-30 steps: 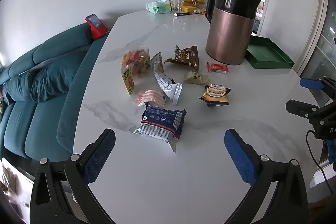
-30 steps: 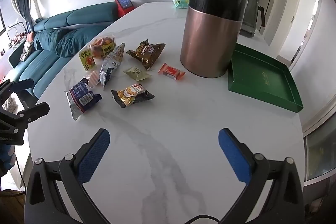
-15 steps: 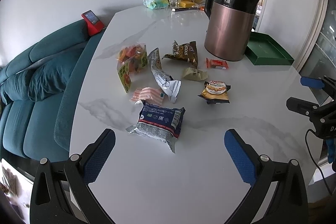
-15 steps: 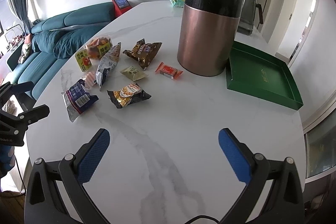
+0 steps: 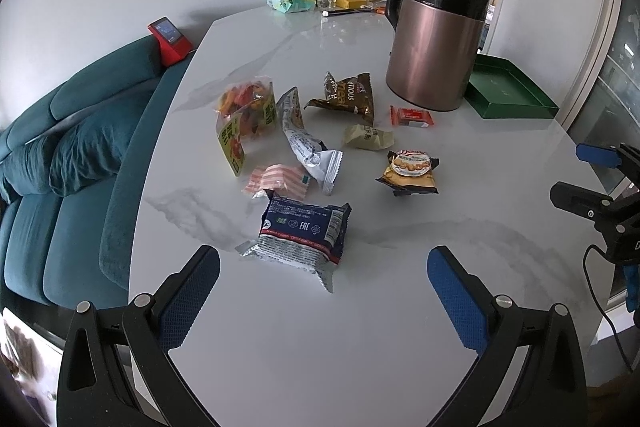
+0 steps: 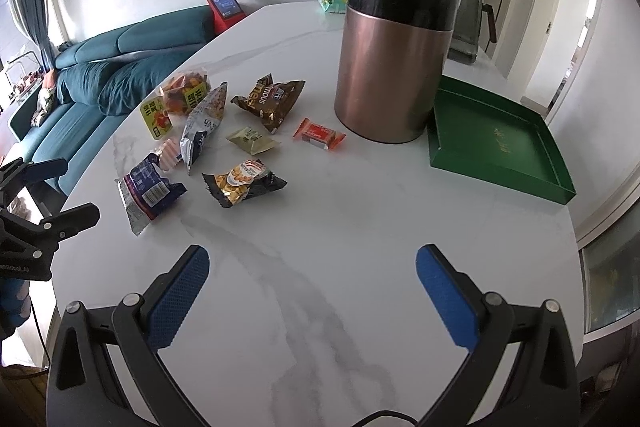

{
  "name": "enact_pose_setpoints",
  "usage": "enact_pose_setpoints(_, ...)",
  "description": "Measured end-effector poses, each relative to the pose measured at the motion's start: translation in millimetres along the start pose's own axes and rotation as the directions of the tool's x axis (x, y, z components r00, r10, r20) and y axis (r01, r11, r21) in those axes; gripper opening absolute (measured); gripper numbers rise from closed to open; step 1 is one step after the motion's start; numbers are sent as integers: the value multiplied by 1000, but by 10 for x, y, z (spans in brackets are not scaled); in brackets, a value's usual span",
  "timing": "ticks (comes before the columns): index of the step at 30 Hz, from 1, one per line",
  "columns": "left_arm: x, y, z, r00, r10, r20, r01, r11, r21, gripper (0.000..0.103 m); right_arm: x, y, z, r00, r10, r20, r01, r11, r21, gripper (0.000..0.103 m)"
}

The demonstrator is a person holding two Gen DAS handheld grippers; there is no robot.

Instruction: Organize snacks

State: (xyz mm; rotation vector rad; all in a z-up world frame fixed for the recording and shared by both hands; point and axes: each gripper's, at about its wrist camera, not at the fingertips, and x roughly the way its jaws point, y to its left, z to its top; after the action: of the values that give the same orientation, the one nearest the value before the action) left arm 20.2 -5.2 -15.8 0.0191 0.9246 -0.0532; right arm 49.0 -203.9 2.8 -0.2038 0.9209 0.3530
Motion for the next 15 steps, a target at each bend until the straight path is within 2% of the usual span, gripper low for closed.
enact_pose_setpoints(15, -9, -44, 16, 1000, -3, -10, 3, 1000, 6, 102, -71, -27, -32, 1000, -6, 15, 6, 1000, 15, 103)
